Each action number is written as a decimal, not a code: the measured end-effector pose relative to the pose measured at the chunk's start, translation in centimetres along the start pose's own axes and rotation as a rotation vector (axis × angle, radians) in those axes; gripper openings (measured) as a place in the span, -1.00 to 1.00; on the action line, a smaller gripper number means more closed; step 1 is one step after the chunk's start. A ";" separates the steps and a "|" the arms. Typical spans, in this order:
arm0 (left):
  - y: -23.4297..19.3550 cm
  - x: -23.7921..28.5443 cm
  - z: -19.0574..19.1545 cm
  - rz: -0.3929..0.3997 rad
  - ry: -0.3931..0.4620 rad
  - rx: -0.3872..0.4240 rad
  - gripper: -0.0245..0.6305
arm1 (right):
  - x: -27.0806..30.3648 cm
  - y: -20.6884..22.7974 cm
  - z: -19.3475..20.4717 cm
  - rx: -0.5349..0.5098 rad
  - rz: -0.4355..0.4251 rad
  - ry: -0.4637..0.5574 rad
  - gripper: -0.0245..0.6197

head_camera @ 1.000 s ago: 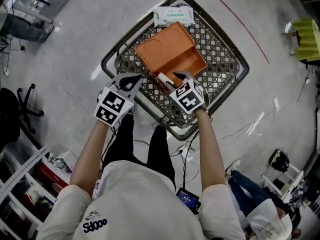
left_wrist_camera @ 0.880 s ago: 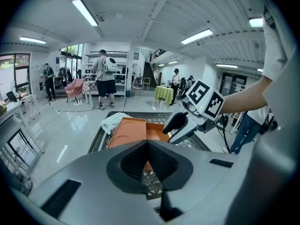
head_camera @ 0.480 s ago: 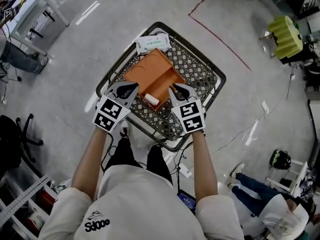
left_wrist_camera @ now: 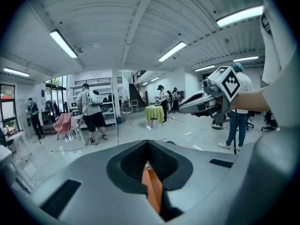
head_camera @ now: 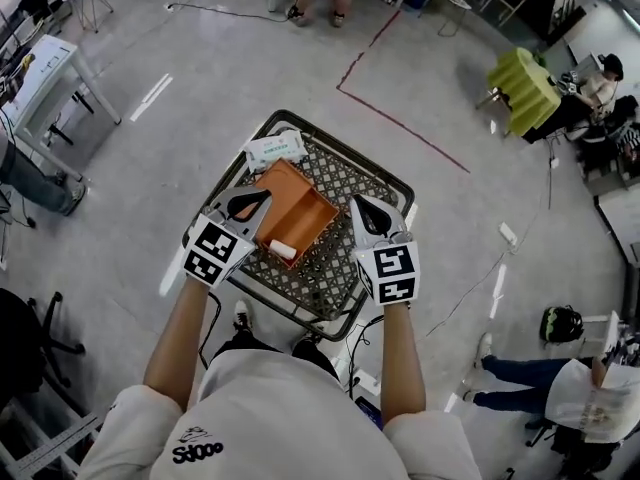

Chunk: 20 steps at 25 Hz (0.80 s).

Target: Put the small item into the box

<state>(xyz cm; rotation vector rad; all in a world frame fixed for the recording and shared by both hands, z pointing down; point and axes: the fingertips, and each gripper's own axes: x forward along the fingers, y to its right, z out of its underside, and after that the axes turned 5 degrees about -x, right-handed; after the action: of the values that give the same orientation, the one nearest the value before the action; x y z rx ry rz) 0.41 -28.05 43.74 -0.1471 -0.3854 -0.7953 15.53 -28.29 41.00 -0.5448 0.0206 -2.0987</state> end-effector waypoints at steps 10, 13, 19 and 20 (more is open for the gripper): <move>0.0 -0.8 -9.1 0.006 0.141 0.115 -0.92 | -5.1 4.0 -5.8 -0.024 0.116 0.128 -0.89; -0.2 -1.3 -11.0 -0.004 0.171 0.159 -0.92 | -5.9 4.3 -7.5 -0.045 0.124 0.167 -0.89; 0.9 -2.5 -14.0 -0.004 0.239 0.212 -0.92 | -8.2 4.5 -10.3 -0.083 0.133 0.220 -0.89; 1.1 -2.7 -14.4 -0.005 0.248 0.215 -0.92 | -8.5 4.4 -10.6 -0.089 0.129 0.226 -0.89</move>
<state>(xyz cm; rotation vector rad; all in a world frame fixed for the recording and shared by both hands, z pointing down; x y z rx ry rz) 3.52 -29.38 29.47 0.1523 -0.2340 -0.7618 18.83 -25.95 27.30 -0.3472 0.2730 -2.0301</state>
